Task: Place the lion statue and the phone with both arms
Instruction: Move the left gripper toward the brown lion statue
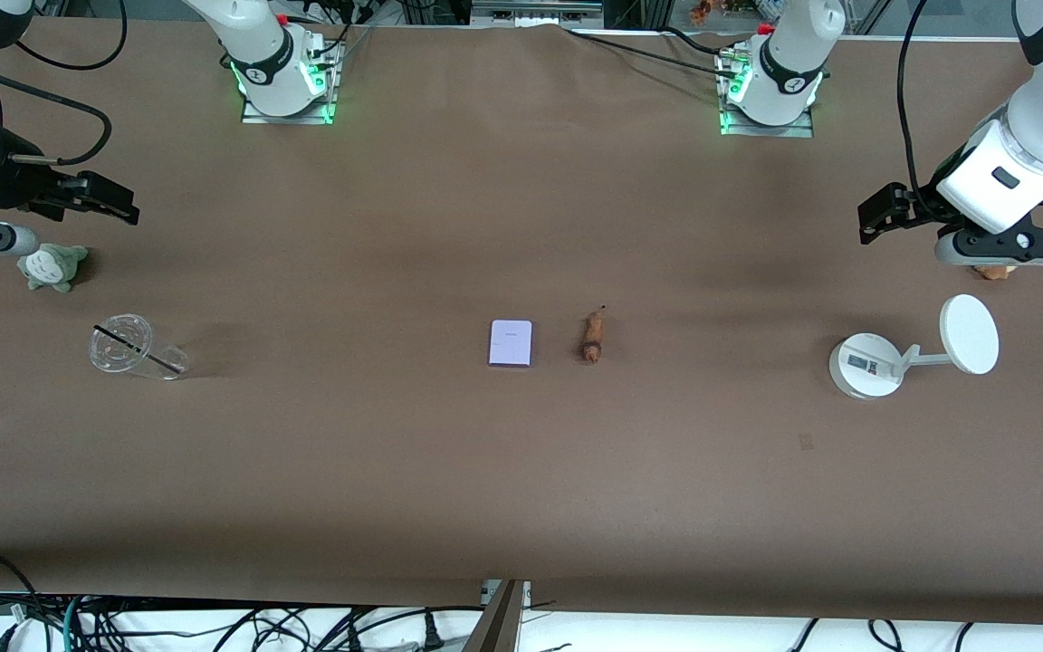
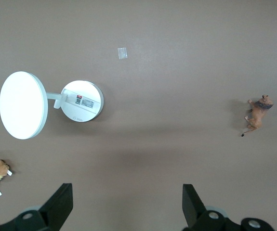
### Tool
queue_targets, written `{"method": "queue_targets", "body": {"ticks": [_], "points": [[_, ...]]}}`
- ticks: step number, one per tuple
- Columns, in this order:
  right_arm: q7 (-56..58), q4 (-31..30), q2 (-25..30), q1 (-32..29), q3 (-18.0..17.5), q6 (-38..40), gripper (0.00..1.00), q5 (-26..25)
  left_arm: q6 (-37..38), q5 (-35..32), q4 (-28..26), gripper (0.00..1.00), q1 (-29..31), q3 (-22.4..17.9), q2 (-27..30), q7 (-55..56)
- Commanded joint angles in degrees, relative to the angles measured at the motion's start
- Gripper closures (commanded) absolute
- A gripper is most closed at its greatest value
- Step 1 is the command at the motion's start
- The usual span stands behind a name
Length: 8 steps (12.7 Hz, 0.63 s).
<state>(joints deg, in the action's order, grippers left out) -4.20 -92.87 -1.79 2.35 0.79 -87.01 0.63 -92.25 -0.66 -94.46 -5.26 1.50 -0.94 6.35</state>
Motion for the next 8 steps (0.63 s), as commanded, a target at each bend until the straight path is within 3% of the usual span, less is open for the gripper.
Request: {"method": "queue_targets", "body": {"ticks": [1,8], "points": [[0.42,-1.44,1.43,-1.38,-1.14,-0.96,0.00,1.04,0.94,0.57,0.33,0.00,0.07,0.08,0.59,-0.28],[0.42,-1.61,1.35,-1.38,-1.14,-0.97,0.00,1.04,3.12,0.74,0.42,0.00,-0.28,0.17,0.06,-0.20]]}}
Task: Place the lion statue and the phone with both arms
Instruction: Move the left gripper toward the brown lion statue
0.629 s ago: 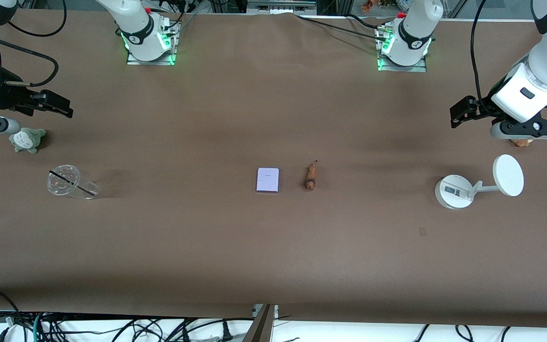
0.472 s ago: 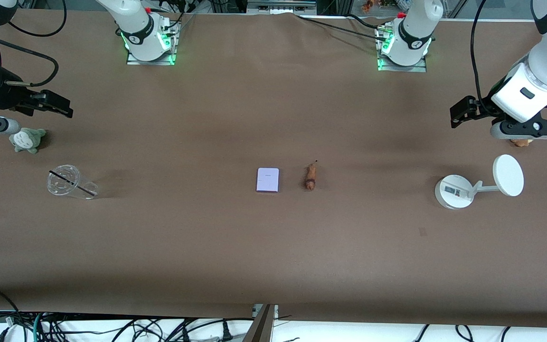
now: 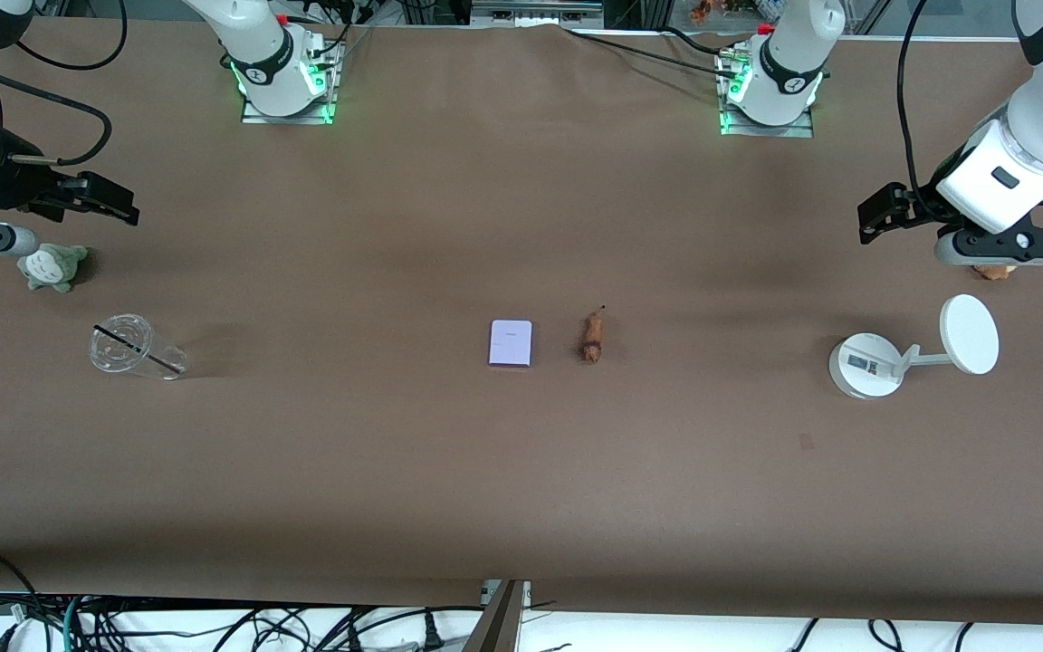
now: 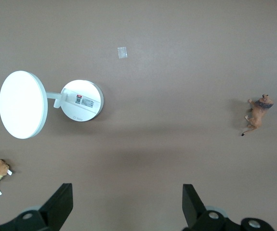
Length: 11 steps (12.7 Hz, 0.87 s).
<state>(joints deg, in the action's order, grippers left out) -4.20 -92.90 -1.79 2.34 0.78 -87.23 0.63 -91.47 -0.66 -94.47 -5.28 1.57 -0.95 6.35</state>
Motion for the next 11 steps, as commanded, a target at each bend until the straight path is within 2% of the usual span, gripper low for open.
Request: {"method": "queue_targets", "body": {"ticks": [1,5,6,7,11], "points": [[0.42,-1.58,1.35,-1.38,-1.13,-0.75,0.00,1.04,3.22,1.01,0.16,0.00,-0.43,0.19,-0.28,-0.63],[0.42,-1.67,1.26,-1.38,-1.13,-0.75,0.00,1.04,5.08,4.59,-0.54,0.00,-0.87,1.15,-3.09,-0.37],[0.42,-1.67,1.26,-1.38,-1.13,-0.75,0.00,1.04,3.16,5.66,-0.54,0.00,-0.96,1.68,-4.14,-0.20],[0.42,-1.67,1.26,-1.38,-1.13,-0.75,0.00,1.04,0.27,5.76,-0.54,0.00,-1.13,3.86,-5.45,0.24],[0.33,-1.67,1.26,-1.38,-1.13,-0.75,0.00,1.04,-15.27,5.14,-0.45,0.00,-2.71,12.13,-15.02,12.44]]}}
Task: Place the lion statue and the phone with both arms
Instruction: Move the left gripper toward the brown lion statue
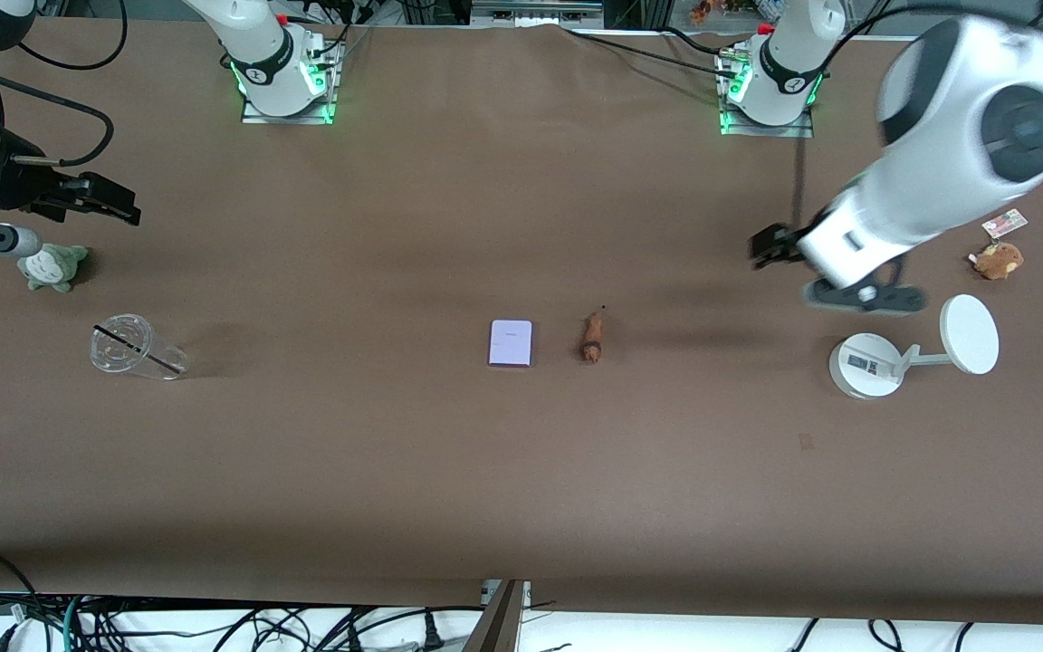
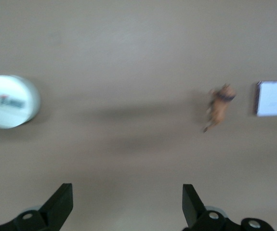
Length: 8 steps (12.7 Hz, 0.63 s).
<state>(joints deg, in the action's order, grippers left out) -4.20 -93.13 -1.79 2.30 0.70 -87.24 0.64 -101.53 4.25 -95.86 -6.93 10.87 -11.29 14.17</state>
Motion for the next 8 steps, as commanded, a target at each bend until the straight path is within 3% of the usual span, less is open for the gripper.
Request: {"method": "queue_targets", "body": {"ticks": [1,5,8], "points": [[0.42,-1.44,1.17,-1.34,-1.05,-0.74,0.00,1.12,-8.92,0.14,0.93,0.00,-2.20,3.45,-7.31,4.99],[0.42,-1.44,1.09,-1.34,-1.05,-0.74,0.00,1.12,-22.63,-3.88,0.76,0.00,-9.32,3.46,-16.29,7.89],[0.33,-1.44,1.09,-1.34,-1.05,-0.74,0.00,1.12,-27.92,-4.25,0.67,0.00,-11.53,3.37,-22.09,7.98]]}}
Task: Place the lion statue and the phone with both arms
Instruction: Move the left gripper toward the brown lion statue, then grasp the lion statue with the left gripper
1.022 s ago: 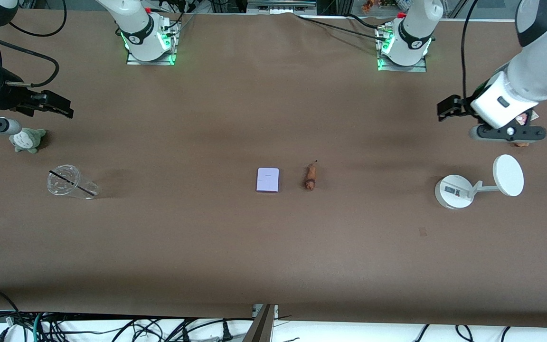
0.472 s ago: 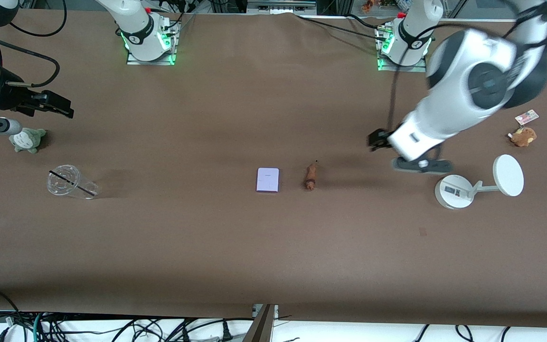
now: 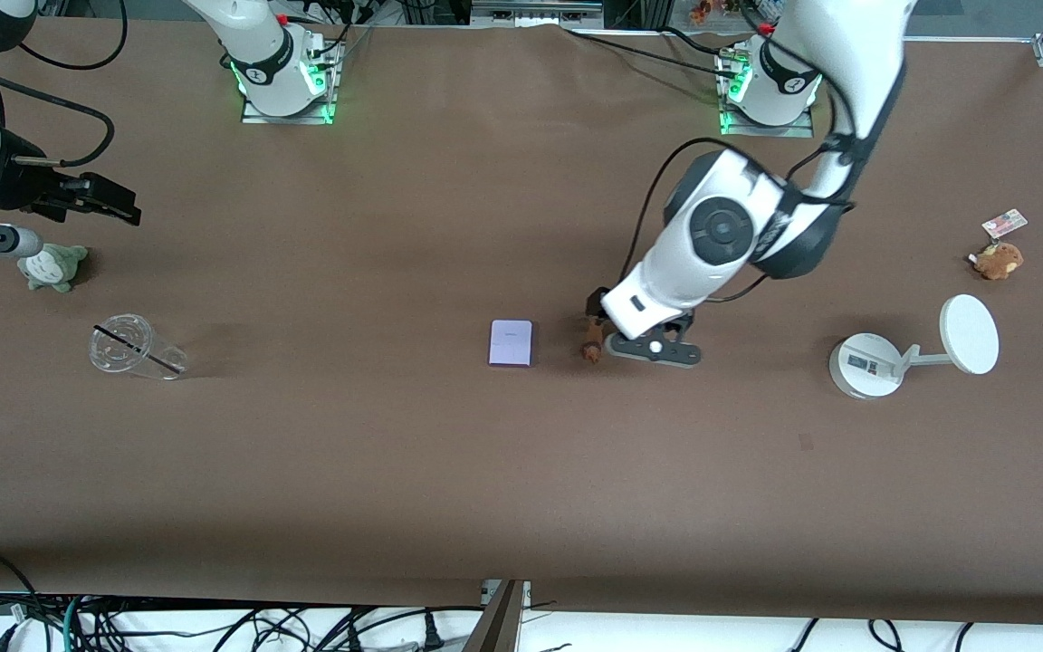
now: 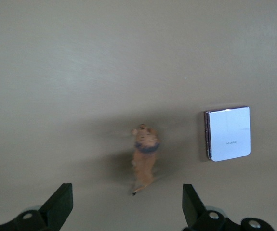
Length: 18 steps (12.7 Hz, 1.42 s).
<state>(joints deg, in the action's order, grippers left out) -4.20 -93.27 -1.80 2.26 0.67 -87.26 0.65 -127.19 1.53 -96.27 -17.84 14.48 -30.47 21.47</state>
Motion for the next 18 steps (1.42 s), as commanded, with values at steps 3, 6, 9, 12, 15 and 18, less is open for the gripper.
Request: {"method": "queue_targets", "body": {"ticks": [3,6,9,12,15,18], "points": [[0.33,-1.31,1.10,-1.29,-1.02,-0.72,0.00,1.11,-7.35,-5.48,1.17,0.00,-2.28,-0.24,-7.22,0.59],[0.33,-1.31,0.92,-1.29,-1.02,-0.63,0.00,1.11,-8.95,-5.57,1.17,0.00,-3.34,-0.42,-9.25,0.76],[0.42,-1.31,0.84,-1.29,-1.02,-0.72,0.00,1.11,-9.13,-6.36,1.17,0.24,-3.34,-0.51,-10.05,0.76],[0.33,-1.83,0.40,-1.20,-1.11,-1.07,0.00,1.11,-9.13,-10.31,1.17,0.69,-3.95,-0.51,-10.05,0.85],[0.25,-1.83,0.31,-1.11,-1.11,-1.24,0.00,1.20,-8.34,-10.41,1.17,0.87,-3.43,-0.68,-9.26,1.29],[-0.81,-1.83,0.13,-0.76,-3.12,-1.77,0.00,1.29,2.60,-10.41,1.26,0.89,0.86,-0.86,-3.66,1.47]]}}
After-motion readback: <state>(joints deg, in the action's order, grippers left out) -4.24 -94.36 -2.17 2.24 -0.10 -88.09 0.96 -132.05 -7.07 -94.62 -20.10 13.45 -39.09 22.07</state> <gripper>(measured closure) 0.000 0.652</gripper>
